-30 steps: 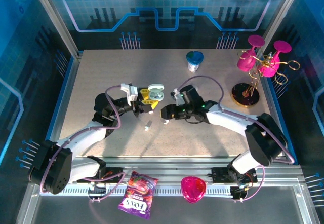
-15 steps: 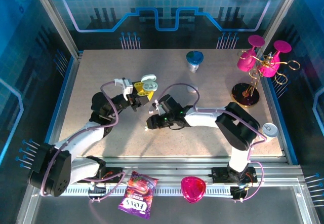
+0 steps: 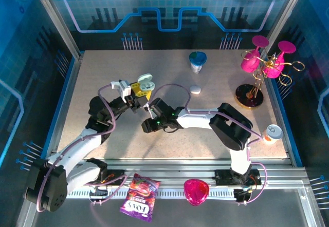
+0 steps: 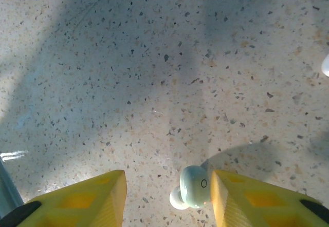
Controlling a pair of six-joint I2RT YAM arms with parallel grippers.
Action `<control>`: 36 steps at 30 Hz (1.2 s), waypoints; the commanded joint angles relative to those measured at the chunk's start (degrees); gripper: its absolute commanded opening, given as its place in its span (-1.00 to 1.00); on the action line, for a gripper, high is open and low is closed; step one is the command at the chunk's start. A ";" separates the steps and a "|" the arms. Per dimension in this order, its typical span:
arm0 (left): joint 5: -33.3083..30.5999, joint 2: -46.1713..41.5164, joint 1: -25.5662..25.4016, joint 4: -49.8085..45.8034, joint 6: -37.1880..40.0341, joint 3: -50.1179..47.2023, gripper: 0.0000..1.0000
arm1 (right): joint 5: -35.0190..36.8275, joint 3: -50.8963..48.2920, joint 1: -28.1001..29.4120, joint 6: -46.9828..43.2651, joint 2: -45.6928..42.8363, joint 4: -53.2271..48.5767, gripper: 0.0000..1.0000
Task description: Insert the wireless bluetooth earbuds into the charging case
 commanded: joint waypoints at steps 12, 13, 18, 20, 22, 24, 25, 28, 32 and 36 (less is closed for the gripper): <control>-0.49 1.67 0.49 0.31 1.05 0.58 -0.50 | -1.99 2.41 0.66 -3.00 3.99 -2.57 -0.29; -0.37 1.80 0.51 0.35 0.98 0.66 -0.50 | -2.34 2.53 0.62 -3.08 4.08 -2.56 -0.30; -0.14 2.57 0.54 0.68 0.87 1.19 -0.50 | -3.54 2.19 0.68 -2.85 4.18 -1.52 -0.41; -0.09 2.85 0.51 0.79 0.76 1.19 -0.50 | -3.74 2.26 0.60 -2.85 4.30 -1.50 -0.45; 0.04 3.22 0.51 0.97 0.63 1.19 -0.50 | -3.70 2.41 0.63 -2.76 4.77 -1.50 -0.49; 0.11 3.39 0.51 1.17 0.54 1.20 -0.51 | -3.66 2.67 0.53 -2.66 5.38 -1.73 -0.54; 0.09 3.46 0.47 1.18 0.39 1.19 -0.51 | -3.65 2.79 0.52 -2.63 5.75 -1.93 -0.58; 0.24 3.23 0.51 1.13 0.52 1.13 -0.51 | -3.32 2.97 0.55 -2.55 6.20 -2.35 -0.63; 0.18 3.33 0.51 1.00 0.60 1.11 -0.50 | -2.73 2.74 0.53 -2.66 5.51 -2.82 -0.66; -0.05 3.56 0.51 1.02 0.71 0.85 -0.51 | -1.50 1.56 0.34 -2.76 2.67 -2.99 -0.68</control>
